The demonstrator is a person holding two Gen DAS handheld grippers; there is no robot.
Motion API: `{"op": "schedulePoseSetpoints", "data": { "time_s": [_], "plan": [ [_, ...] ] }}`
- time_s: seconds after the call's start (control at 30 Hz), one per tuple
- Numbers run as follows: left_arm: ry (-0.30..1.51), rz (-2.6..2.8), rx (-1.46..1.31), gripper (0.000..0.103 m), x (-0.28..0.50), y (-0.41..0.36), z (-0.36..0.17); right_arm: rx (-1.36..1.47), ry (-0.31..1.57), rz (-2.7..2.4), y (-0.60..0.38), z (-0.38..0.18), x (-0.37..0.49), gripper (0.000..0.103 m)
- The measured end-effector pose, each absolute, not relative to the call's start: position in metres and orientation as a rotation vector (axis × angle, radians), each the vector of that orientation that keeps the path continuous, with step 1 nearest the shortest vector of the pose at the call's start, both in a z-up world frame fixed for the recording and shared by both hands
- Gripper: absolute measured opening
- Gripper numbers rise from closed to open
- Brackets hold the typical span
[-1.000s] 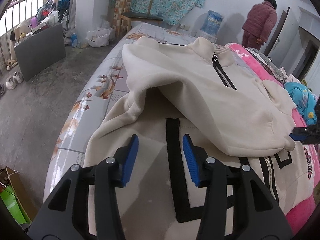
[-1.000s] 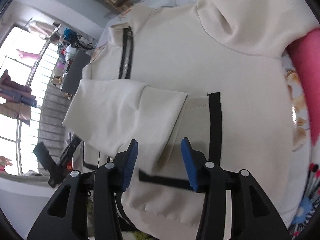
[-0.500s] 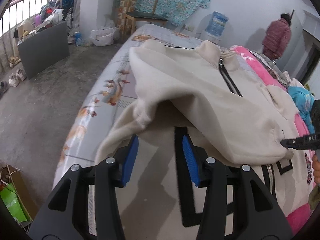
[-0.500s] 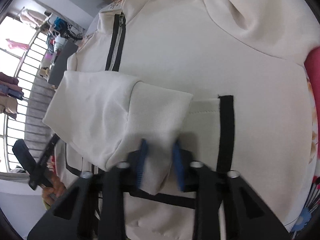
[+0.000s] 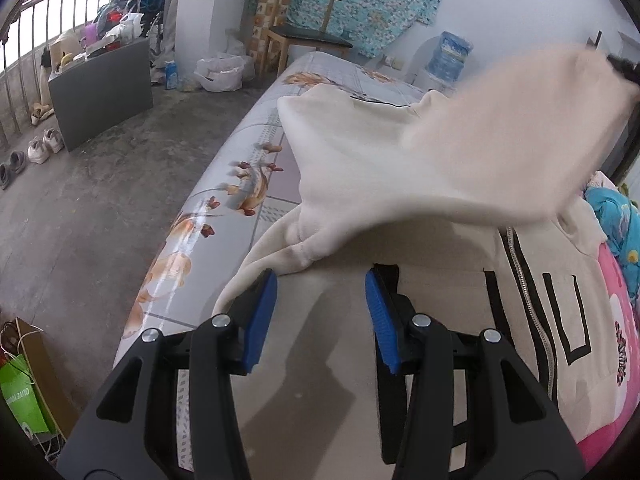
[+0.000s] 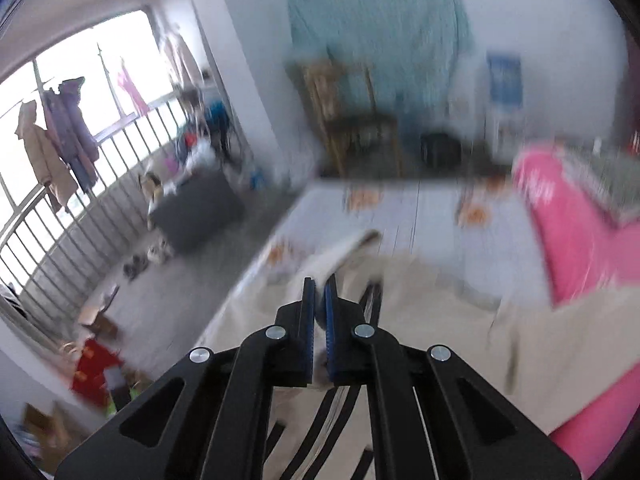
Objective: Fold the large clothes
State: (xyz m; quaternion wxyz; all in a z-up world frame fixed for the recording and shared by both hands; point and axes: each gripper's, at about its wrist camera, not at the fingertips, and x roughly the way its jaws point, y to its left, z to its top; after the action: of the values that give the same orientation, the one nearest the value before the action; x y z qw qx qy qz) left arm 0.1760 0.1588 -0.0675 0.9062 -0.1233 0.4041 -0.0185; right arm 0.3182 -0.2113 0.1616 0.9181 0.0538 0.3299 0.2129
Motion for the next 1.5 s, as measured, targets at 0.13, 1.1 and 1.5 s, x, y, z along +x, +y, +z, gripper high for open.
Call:
{"op": "schedulePoseSetpoints", "data": {
  "time_s": [0.13,1.1,1.5],
  "plan": [
    [0.83,-0.037,-0.263,0.044,0.174,0.161,-0.068,0.114,0.773,0.336,-0.245,0.119,0.335,0.005],
    [0.852,-0.011,-0.196,0.044,0.178,0.154,-0.067,0.234,1.136,0.055,-0.34,-0.027,0.36,0.01],
    [0.85,-0.013,-0.203,0.045,0.178,0.154,-0.067,-0.065,1.073,0.222,-0.271,-0.016,0.336,0.026]
  ]
}}
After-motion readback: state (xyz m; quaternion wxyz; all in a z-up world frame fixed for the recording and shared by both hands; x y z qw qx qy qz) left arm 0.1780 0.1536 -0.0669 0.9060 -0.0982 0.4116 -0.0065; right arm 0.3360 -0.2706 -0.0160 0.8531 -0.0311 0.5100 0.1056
